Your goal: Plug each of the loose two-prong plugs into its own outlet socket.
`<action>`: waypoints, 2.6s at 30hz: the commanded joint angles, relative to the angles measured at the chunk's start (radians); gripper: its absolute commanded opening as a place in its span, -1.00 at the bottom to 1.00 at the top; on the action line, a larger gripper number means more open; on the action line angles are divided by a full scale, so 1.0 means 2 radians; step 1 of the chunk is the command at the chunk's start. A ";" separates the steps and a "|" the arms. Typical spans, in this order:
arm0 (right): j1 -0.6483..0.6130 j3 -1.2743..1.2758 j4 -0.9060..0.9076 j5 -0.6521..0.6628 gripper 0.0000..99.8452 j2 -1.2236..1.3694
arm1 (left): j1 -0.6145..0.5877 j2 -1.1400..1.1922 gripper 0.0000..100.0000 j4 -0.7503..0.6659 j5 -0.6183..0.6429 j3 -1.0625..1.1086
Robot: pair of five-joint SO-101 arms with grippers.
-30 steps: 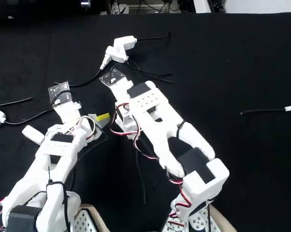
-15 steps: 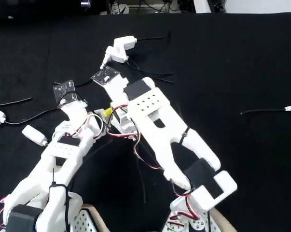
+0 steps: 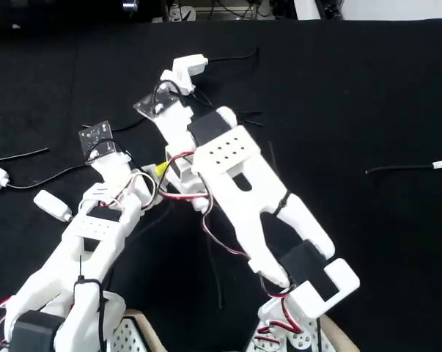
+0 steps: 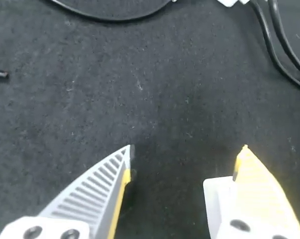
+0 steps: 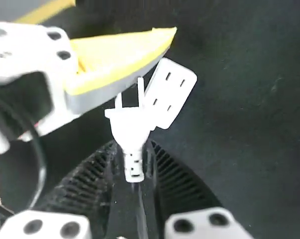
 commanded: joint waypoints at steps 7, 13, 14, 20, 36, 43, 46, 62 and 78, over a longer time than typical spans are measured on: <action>-0.007 -0.102 0.030 -0.008 -0.98 -0.023 | 0.008 -0.008 -0.34 -0.005 -0.001 -0.001; -0.006 -0.098 0.030 -0.022 -0.98 -0.023 | 0.008 -0.008 -0.34 -0.005 -0.002 -0.001; -0.005 -0.094 0.030 -0.022 -0.98 -0.023 | 0.008 -0.008 -0.34 -0.005 -0.002 -0.001; 0.011 -0.077 0.033 -0.022 -0.98 -0.023 | 0.001 -0.008 -0.34 -0.005 -0.002 -0.001; 0.044 -0.139 0.063 -0.128 -0.98 0.103 | -0.064 -0.008 -0.34 -0.005 -0.029 -0.006; 0.044 -0.224 0.104 -0.145 -0.98 0.175 | -0.063 -0.007 -0.34 -0.006 -0.029 -0.006; 0.044 -0.249 0.116 -0.157 -0.98 0.199 | -0.063 -0.007 -0.34 -0.007 -0.029 -0.006; 0.048 -0.247 0.117 -0.219 -0.98 0.212 | -0.063 -0.007 -0.34 -0.007 -0.029 -0.007; 0.055 -0.228 0.114 -0.259 -0.98 0.213 | -0.063 -0.007 -0.34 -0.008 -0.029 -0.007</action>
